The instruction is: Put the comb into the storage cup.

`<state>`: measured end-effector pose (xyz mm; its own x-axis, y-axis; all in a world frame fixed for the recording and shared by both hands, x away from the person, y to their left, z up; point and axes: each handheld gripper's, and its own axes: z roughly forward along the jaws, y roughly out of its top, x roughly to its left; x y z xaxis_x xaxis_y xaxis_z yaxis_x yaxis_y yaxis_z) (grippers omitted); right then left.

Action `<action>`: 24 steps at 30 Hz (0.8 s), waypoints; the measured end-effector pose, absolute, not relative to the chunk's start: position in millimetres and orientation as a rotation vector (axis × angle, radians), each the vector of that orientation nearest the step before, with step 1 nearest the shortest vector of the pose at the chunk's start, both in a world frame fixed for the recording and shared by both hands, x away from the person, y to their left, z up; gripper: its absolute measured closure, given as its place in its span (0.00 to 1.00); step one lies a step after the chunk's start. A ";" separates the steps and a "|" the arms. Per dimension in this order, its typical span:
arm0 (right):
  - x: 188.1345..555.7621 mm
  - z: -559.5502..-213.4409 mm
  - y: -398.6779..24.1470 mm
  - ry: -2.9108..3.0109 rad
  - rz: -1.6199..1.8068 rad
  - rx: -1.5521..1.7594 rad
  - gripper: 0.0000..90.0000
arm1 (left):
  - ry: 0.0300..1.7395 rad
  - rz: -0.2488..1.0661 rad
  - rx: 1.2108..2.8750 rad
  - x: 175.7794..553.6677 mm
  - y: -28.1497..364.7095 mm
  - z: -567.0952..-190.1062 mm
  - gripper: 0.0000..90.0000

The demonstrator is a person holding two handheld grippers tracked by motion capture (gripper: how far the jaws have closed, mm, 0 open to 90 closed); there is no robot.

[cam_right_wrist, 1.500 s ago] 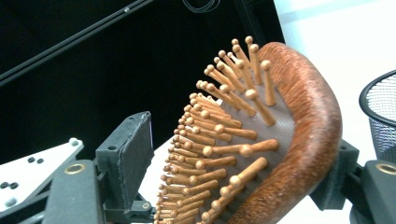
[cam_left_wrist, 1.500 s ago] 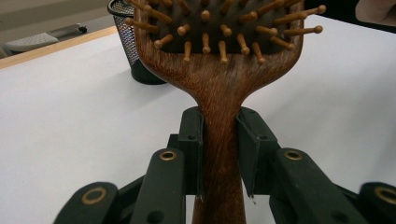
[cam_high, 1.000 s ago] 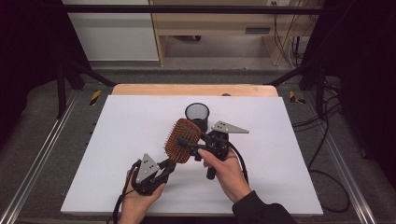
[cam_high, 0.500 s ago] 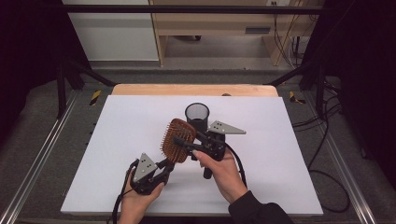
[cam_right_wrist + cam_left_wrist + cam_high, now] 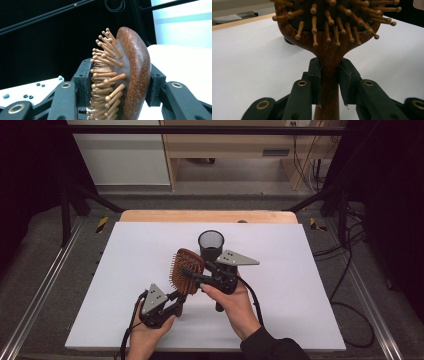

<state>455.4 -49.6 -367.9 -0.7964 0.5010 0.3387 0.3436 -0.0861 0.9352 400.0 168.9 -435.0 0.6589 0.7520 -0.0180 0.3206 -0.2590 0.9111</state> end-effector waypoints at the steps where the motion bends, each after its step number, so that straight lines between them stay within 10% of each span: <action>1: 455.4 -367.9 -49.3 2.037 2.018 0.948 0.56 | 0.852 0.524 1.847 400.1 169.0 -435.1 0.81; 24: 452.5 -365.9 -45.2 2.024 1.977 0.955 0.58 | 0.866 0.511 1.828 402.1 170.3 -436.5 0.80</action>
